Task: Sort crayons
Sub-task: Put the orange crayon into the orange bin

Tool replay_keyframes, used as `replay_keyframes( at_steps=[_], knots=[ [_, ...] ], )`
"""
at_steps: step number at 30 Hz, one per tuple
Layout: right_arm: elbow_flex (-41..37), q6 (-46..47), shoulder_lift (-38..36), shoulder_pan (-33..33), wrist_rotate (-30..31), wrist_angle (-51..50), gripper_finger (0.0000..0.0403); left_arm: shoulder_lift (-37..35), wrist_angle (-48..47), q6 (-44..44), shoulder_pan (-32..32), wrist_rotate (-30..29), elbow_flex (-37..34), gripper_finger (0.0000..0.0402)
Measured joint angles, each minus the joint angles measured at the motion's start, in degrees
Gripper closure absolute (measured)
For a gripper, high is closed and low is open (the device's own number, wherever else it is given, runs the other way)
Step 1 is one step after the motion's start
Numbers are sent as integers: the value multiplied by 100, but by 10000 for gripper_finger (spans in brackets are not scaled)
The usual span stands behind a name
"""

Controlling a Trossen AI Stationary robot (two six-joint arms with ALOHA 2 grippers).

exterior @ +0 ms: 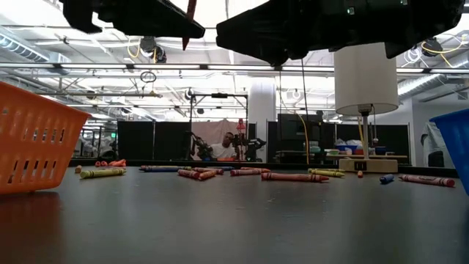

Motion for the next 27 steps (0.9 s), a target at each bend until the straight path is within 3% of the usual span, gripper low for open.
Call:
replay_keyframes(
  at_steps=[9,27],
  knots=[
    [0,0,0,0,0,1,244,0,25,1060,0,1,0,373],
    [0,-17,0,0,-2,4,244,0,25,1043,22,1,0,373]
  ],
)
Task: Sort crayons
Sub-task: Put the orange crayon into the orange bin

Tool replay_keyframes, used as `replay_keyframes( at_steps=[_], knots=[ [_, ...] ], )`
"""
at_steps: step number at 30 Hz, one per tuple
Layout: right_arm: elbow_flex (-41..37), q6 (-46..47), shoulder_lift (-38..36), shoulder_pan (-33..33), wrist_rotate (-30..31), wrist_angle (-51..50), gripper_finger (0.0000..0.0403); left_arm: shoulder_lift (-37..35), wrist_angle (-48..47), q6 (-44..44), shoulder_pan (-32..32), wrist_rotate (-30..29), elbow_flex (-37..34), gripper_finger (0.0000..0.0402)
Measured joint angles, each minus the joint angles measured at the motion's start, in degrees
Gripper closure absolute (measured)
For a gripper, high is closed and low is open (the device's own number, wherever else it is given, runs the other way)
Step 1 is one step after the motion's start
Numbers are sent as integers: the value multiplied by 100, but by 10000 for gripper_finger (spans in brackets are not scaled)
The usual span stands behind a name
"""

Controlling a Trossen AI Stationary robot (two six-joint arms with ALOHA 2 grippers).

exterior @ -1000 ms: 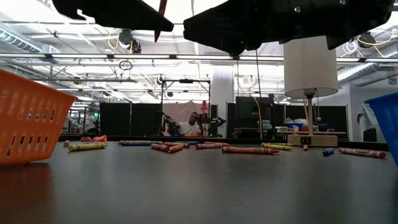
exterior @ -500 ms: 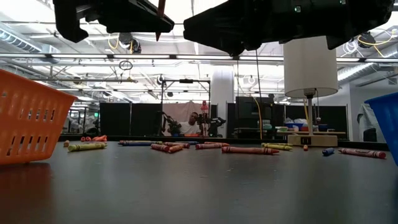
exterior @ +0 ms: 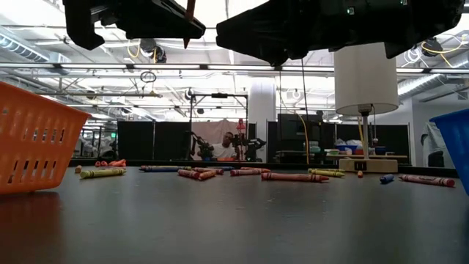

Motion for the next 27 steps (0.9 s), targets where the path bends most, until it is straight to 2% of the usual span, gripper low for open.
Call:
replay_keyframes(
  at_steps=[14,21,27],
  knots=[
    [-2,-2,0,0,0,0,244,0,-1,-32,-1,0,0,373],
    [-2,-2,0,-2,0,0,244,0,-4,-1084,-17,0,0,373],
    [-2,-2,0,-2,0,0,244,0,-33,-2323,-17,2,0,373]
  ],
)
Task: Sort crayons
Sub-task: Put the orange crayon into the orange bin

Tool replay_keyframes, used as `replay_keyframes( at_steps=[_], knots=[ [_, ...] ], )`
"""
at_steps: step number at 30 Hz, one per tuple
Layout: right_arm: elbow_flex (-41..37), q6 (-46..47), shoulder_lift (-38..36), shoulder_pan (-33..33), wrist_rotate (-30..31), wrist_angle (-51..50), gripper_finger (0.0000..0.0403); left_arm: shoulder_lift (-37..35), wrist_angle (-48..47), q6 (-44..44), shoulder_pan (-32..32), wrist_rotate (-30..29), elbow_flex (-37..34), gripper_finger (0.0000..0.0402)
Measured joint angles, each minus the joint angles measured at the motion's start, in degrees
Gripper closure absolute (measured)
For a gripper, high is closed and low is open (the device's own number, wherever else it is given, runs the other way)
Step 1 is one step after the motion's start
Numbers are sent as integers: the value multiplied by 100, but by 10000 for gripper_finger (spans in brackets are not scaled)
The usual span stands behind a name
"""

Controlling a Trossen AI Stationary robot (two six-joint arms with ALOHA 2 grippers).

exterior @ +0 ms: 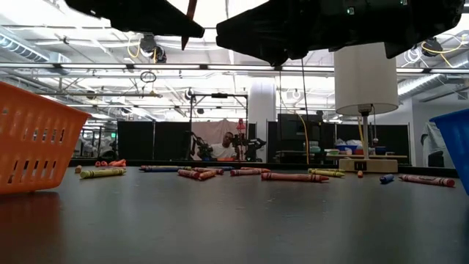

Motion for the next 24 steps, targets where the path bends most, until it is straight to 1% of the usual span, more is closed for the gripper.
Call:
replay_keyframes(
  at_steps=[15,24],
  knots=[
    [0,139,0,2,4,0,244,0,-7,-2423,0,2,0,373],
    [0,146,0,1,9,-15,244,0,-9,-2489,0,2,0,373]
  ],
)
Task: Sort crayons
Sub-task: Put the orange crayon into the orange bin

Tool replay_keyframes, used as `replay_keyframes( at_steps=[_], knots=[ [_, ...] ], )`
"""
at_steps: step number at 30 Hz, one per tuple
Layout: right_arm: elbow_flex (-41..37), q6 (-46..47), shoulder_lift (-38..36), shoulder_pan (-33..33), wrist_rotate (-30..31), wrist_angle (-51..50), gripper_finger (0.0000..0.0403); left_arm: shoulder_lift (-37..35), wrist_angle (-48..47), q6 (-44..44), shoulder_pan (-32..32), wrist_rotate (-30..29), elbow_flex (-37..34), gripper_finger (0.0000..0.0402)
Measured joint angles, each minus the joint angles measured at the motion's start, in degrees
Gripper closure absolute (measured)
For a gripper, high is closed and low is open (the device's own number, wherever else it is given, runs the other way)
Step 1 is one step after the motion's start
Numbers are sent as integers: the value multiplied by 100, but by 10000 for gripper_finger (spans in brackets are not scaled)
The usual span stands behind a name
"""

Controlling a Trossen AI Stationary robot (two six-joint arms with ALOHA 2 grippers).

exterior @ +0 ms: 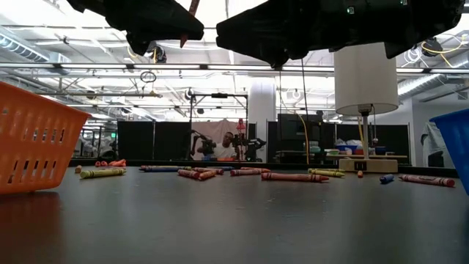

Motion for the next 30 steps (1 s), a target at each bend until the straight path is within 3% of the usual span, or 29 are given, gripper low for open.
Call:
replay_keyframes(
  at_steps=[4,7,19,30],
  knots=[
    [-1,0,0,-1,8,-111,244,0,-101,0,0,30,0,373],
    [-2,-2,0,-4,9,-118,244,0,-241,-51,0,380,0,373],
    [-2,68,0,-4,4,-244,244,2,-2254,-2061,-319,1856,0,373],
    [-2,68,0,-6,-2,-245,244,-129,-2349,-2262,-804,2645,136,373]
  ],
)
